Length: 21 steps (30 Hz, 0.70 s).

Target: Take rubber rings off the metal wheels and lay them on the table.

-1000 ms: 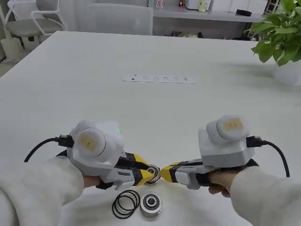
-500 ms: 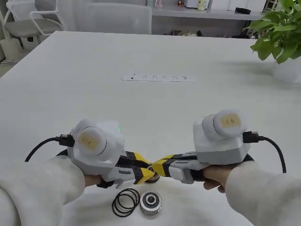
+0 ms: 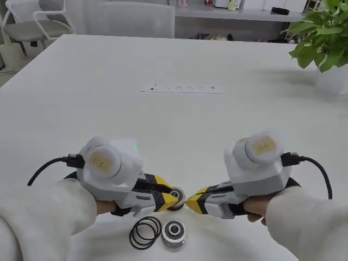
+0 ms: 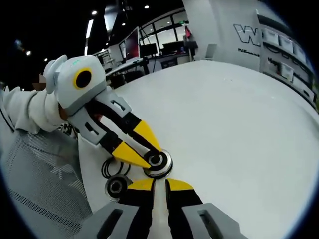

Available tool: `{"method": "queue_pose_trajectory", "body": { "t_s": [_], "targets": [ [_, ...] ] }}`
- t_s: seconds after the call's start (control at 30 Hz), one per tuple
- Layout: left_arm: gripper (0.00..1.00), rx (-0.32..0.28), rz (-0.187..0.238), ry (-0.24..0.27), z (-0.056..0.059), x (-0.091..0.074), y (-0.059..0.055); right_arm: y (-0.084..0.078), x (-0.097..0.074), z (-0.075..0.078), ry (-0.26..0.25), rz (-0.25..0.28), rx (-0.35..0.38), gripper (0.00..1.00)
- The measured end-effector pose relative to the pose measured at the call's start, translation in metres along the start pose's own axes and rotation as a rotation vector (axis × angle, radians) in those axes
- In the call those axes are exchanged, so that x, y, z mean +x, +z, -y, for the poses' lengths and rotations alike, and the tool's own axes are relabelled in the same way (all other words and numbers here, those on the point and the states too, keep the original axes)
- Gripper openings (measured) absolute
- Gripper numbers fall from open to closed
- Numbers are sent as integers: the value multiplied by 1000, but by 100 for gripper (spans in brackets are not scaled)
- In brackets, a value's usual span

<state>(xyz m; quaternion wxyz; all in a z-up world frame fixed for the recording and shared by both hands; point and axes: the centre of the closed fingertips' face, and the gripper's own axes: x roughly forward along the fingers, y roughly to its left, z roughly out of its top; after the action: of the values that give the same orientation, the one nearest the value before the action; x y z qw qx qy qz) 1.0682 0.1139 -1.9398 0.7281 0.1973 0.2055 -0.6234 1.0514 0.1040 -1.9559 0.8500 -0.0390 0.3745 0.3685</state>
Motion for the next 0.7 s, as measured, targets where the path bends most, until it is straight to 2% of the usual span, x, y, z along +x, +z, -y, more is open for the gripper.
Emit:
{"method": "queue_pose_trajectory", "body": {
  "t_s": [0.07,0.2,0.33,0.47,0.53,0.7],
  "targets": [
    [7,-2,0,0,0,0,0,-2,2,-1,1,-5,-3,17],
    [7,-5,2,0,0,0,0,-2,7,-4,3,6,-34,19],
    [7,-14,7,-1,0,0,0,4,10,-8,8,36,-11,24],
    [7,-17,9,-2,1,0,0,5,11,-7,-2,48,-16,23],
    [7,-18,9,-3,1,0,0,5,11,-4,-18,45,-24,19],
    [7,-23,9,-1,0,0,0,1,6,-3,-6,33,-38,11]
  ]
}}
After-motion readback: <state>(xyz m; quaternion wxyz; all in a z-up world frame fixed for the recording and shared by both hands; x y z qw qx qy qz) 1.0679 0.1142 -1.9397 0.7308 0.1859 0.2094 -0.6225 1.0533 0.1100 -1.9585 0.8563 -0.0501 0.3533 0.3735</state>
